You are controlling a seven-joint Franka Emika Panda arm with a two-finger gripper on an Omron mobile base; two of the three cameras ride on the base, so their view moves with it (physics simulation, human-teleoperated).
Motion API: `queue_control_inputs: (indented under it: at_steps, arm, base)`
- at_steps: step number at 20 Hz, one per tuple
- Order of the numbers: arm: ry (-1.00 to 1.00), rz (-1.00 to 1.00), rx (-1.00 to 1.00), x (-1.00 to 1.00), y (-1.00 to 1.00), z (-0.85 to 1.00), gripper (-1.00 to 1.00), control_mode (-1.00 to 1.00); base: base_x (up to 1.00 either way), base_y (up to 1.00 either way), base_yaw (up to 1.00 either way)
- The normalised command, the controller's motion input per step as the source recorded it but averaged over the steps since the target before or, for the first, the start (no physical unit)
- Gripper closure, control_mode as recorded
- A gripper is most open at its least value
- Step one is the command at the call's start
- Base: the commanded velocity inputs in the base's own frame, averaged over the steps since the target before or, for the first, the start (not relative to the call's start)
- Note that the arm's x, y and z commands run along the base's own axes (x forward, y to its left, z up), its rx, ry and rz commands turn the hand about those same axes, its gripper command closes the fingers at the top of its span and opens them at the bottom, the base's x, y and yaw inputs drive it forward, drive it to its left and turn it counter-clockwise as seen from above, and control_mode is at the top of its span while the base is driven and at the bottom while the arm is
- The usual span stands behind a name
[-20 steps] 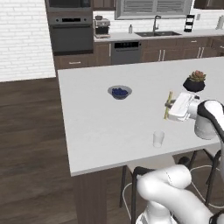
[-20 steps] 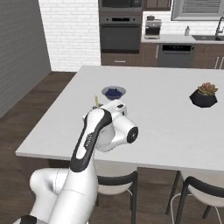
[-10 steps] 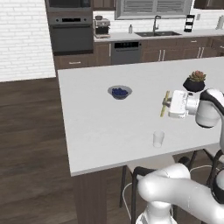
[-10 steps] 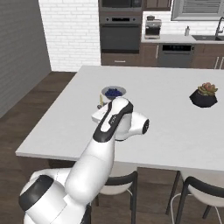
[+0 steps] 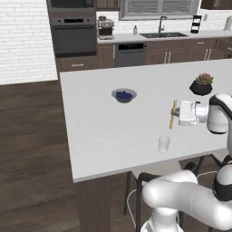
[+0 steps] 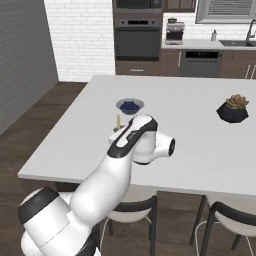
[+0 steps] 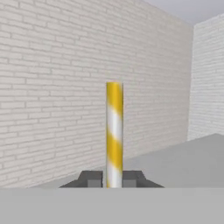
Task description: Take a straw from the drawer in front and place it inside the glass cup on the dining counter.
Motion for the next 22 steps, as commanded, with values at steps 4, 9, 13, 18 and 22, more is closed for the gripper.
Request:
queue_control_inputs:
  at_steps: [4, 9, 13, 18, 22]
  arm:
    - [0.13, 0.00, 0.00, -0.21, 0.08, -0.14, 1.00, -1.00]
    - [0.10, 0.00, 0.00, -0.31, 0.18, -0.15, 1.00, -1.00]
    - [0.06, 0.00, 0.00, -0.05, 0.21, -0.21, 1.00, -1.00]
    - [0.01, 0.00, 0.01, 0.19, 0.05, -0.25, 1.00, -1.00]
    - [0.00, 0.00, 0.01, 0.31, 0.00, -0.20, 1.00, -1.00]
  base:
    - [0.00, 0.00, 0.00]
    - [0.00, 0.00, 0.00]
    - [0.00, 0.00, 0.00]
    - [0.00, 0.00, 0.00]
    - [0.00, 0.00, 0.00]
